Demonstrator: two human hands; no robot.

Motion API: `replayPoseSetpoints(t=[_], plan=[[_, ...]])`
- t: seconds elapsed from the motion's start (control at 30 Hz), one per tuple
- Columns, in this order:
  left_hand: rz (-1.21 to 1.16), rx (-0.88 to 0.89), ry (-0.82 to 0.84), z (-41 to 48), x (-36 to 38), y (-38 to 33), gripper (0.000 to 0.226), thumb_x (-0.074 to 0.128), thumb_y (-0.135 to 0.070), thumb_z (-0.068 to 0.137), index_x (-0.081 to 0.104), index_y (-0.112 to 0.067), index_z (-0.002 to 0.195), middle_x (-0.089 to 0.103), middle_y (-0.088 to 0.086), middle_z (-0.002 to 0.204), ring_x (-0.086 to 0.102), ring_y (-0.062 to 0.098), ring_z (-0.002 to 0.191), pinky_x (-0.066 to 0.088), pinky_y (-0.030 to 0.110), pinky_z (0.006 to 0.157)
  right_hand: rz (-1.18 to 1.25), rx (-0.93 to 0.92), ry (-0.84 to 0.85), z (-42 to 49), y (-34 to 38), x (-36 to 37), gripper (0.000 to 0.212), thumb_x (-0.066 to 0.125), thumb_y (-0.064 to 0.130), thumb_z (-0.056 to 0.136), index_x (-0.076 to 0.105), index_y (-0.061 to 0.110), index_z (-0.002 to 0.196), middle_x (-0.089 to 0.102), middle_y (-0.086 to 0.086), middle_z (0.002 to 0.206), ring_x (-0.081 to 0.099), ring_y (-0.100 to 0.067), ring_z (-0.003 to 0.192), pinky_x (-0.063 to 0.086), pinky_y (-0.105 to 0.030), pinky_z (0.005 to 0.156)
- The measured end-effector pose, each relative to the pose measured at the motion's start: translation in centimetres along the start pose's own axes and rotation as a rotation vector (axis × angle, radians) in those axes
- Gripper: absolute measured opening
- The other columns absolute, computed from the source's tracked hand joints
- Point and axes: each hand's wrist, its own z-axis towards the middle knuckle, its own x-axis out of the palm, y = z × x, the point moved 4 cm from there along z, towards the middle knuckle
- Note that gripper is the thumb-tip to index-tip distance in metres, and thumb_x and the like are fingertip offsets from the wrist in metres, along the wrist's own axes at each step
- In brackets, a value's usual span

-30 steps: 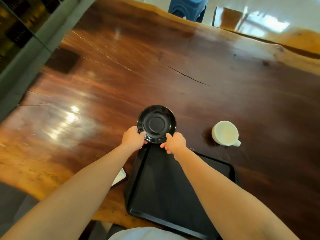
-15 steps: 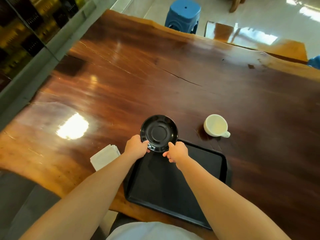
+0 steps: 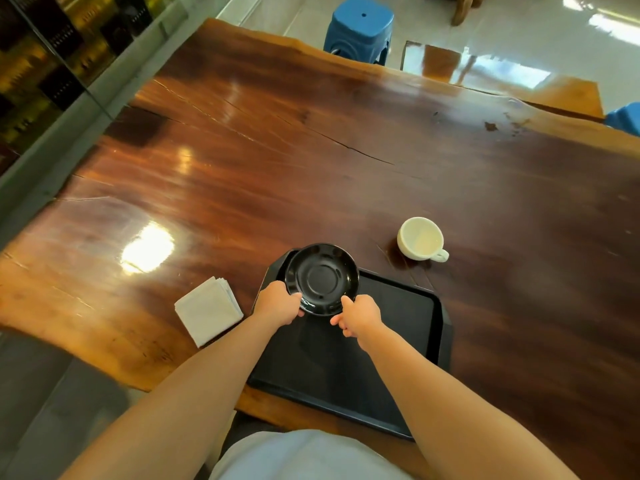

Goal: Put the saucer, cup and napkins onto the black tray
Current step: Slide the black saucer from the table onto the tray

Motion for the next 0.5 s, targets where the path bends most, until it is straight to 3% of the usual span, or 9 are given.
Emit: replayPoseSetpoints(t=[0.1, 0.23, 0.43, 0.5], plan=[[0.01, -0.009, 0.007, -0.2, 0.7, 0.3, 0.027, 0.052, -0.028, 0.102, 0.061, -0.003, 0.107, 0.079, 0.004, 0.082, 0.058, 0.015, 0.053, 0.044, 0.029, 0.052, -0.005, 0.01, 0.002, 0.2, -0.8, 0.0, 0.025, 0.047, 0.024, 0.101, 0.058, 0.01, 0.082, 0.065, -0.003, 0.069, 0.059, -0.014, 0.053, 0.046, -0.026, 0.051], [0.01, -0.017, 0.003, -0.3, 1.1, 0.7, 0.02, 0.051, -0.023, 0.102, 0.051, -0.012, 0.086, 0.079, 0.007, 0.086, 0.055, 0.015, 0.051, 0.042, 0.028, 0.049, -0.024, 0.013, -0.001, 0.5, -1.4, 0.2, 0.029, 0.046, 0.026, 0.101, 0.059, 0.008, 0.081, 0.066, -0.004, 0.07, 0.059, -0.014, 0.055, 0.046, -0.026, 0.052], [0.034, -0.043, 0.026, 0.1, 1.3, 2.4, 0.018, 0.052, -0.025, 0.102, 0.054, -0.008, 0.095, 0.08, 0.006, 0.086, 0.056, 0.017, 0.052, 0.042, 0.029, 0.05, -0.038, 0.027, 0.039, 0.7, -2.4, 1.5, 0.027, 0.045, 0.024, 0.102, 0.057, 0.01, 0.082, 0.064, -0.004, 0.067, 0.058, -0.015, 0.054, 0.046, -0.027, 0.052], [0.049, -0.05, 0.017, 0.4, 1.4, 3.0, 0.02, 0.053, -0.026, 0.101, 0.052, -0.009, 0.09, 0.08, 0.004, 0.082, 0.056, 0.018, 0.051, 0.046, 0.029, 0.054, -0.035, 0.05, 0.049, 0.8, -2.6, 1.9, 0.024, 0.045, 0.023, 0.102, 0.06, 0.008, 0.091, 0.063, -0.004, 0.066, 0.056, -0.014, 0.052, 0.044, -0.026, 0.05]])
